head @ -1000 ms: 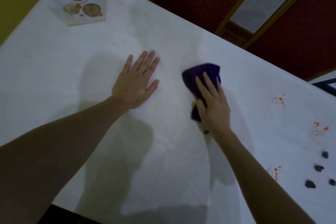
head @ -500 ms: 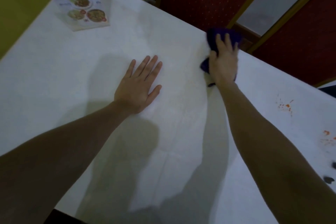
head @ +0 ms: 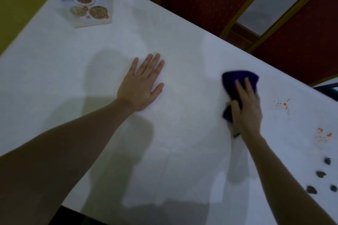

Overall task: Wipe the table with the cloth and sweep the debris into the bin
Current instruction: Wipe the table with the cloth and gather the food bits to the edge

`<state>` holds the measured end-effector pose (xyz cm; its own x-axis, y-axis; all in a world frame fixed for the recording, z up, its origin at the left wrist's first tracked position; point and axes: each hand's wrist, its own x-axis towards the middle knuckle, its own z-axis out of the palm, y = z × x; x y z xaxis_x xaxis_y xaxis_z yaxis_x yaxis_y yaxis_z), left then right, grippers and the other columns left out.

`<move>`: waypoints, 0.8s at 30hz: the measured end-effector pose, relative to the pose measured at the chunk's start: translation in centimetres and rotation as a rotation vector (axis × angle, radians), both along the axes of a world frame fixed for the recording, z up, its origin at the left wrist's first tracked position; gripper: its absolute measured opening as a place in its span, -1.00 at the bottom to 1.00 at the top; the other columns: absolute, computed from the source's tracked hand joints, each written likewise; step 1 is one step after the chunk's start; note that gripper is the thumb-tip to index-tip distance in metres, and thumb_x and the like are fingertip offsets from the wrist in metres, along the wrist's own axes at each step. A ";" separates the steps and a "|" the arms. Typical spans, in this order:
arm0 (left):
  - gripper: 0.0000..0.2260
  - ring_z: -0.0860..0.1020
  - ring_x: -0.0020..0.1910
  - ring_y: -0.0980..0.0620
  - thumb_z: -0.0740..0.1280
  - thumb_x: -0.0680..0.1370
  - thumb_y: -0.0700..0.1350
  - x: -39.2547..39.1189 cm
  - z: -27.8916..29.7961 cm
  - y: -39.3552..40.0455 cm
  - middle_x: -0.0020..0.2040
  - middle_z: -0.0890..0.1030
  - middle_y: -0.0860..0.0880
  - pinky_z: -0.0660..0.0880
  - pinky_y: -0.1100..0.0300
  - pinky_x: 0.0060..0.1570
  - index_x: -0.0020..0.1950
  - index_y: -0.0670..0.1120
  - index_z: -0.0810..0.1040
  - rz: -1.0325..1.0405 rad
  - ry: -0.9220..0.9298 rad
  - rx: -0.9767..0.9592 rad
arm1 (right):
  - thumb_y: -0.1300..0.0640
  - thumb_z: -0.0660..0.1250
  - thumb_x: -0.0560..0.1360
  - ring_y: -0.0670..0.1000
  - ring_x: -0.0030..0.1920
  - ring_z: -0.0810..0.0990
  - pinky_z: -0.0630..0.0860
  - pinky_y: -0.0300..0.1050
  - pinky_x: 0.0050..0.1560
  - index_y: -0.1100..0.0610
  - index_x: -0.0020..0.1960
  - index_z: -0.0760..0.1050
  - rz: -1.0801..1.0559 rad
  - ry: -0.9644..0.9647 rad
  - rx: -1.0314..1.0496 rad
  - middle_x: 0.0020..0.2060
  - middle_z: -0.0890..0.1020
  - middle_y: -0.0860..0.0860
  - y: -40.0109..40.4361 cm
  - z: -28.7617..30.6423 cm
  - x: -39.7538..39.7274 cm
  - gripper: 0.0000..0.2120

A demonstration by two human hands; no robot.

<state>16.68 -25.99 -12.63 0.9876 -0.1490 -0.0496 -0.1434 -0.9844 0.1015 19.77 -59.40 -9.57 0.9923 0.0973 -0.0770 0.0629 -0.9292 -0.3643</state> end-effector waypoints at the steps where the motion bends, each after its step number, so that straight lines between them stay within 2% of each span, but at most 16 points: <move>1: -0.40 -0.03 0.61 -0.04 -0.14 0.64 0.16 -0.1 0.0 0.0 0.64 -0.03 -0.07 -0.04 -0.13 0.56 0.63 -0.09 -0.03 0.002 0.001 -0.006 | 0.01 0.08 0.54 0.16 0.55 0.07 0.21 0.18 0.44 -0.07 0.54 0.19 -0.086 -0.006 0.004 0.57 0.12 -0.04 0.6 0.0 1.8 -0.44; 4: -0.39 -0.06 0.61 -0.04 -0.17 0.64 0.17 -0.1 0.1 0.1 0.64 -0.05 -0.07 -0.05 -0.13 0.56 0.63 -0.09 -0.05 0.000 0.015 -0.015 | 0.05 0.10 0.58 0.21 0.56 0.03 0.08 0.13 0.53 -0.03 0.55 0.19 -0.189 -0.030 0.052 0.57 0.12 0.02 4.6 0.0 6.7 -0.47; 7: -0.40 -0.06 0.61 -0.05 -0.18 0.64 0.16 -0.2 0.2 0.1 0.64 -0.06 -0.07 -0.05 -0.14 0.56 0.63 -0.09 -0.06 -0.009 0.028 -0.014 | 0.07 0.12 0.60 0.24 0.55 0.01 0.03 0.12 0.53 -0.01 0.55 0.18 -0.071 -0.029 0.068 0.57 0.13 0.06 9.8 -0.4 7.8 -0.48; 11: -0.42 -0.04 0.61 -0.06 -0.17 0.64 0.11 -0.2 0.3 0.2 0.64 -0.04 -0.08 -0.06 -0.15 0.55 0.63 -0.10 -0.05 -0.013 0.030 -0.015 | 0.05 0.11 0.62 0.18 0.56 0.02 0.10 0.12 0.51 -0.03 0.55 0.19 0.150 -0.058 0.045 0.56 0.16 -0.02 13.5 -0.8 2.0 -0.50; 15: -0.41 -0.06 0.61 -0.05 -0.18 0.63 0.09 -0.1 0.5 0.5 0.64 -0.06 -0.08 -0.09 -0.14 0.56 0.63 -0.12 -0.08 -0.028 0.059 -0.048 | 0.02 0.08 0.62 0.08 0.57 0.00 0.08 0.00 0.50 -0.07 0.55 0.18 0.244 -0.039 0.029 0.56 0.09 -0.10 10.6 -0.9 -6.6 -0.50; 17: -0.42 -0.08 0.61 -0.05 -0.12 0.65 0.06 0.1 0.8 0.8 0.64 -0.08 -0.09 -0.11 -0.12 0.56 0.62 -0.14 -0.11 -0.042 0.089 -0.095 | 0.01 0.07 0.59 0.06 0.57 0.01 0.16 0.01 0.47 -0.06 0.54 0.20 0.188 -0.050 0.001 0.55 0.11 -0.10 7.4 -0.8 -8.9 -0.49; 19: -0.43 -0.11 0.61 -0.06 -0.06 0.66 0.04 -0.1 1.1 1.4 0.63 -0.11 -0.09 -0.12 -0.09 0.57 0.62 -0.14 -0.13 -0.065 0.111 -0.125 | 0.01 0.08 0.57 0.08 0.57 0.03 0.20 0.05 0.46 -0.06 0.54 0.21 0.038 -0.034 -0.007 0.56 0.13 -0.07 4.6 -0.5 -8.7 -0.47; 22: -0.42 -0.04 0.61 -0.08 -0.08 0.66 0.09 -2.0 1.1 2.8 0.63 -0.02 -0.11 -0.06 -0.09 0.57 0.62 -0.16 -0.04 -0.046 0.060 -0.112 | 0.06 0.08 0.56 0.15 0.56 0.03 0.16 0.14 0.50 -0.05 0.55 0.19 -0.220 -0.017 0.016 0.57 0.11 -0.02 3.4 -0.2 -4.9 -0.46; 24: -0.42 0.02 0.61 -0.09 -0.07 0.65 0.11 -4.4 0.8 3.7 0.62 0.05 -0.12 -0.02 -0.11 0.56 0.61 -0.16 0.03 -0.015 0.026 -0.108 | 0.07 0.08 0.59 0.19 0.56 -0.01 0.10 0.15 0.52 -0.03 0.56 0.16 -0.299 -0.028 0.034 0.58 0.08 0.02 4.8 -0.1 -1.1 -0.47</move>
<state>12.28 -22.30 -11.87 0.9838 -0.1698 -0.0577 -0.1543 -0.9654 0.2104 18.67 -54.64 -9.66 0.9790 -0.1977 -0.0505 -0.2013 -0.8954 -0.3971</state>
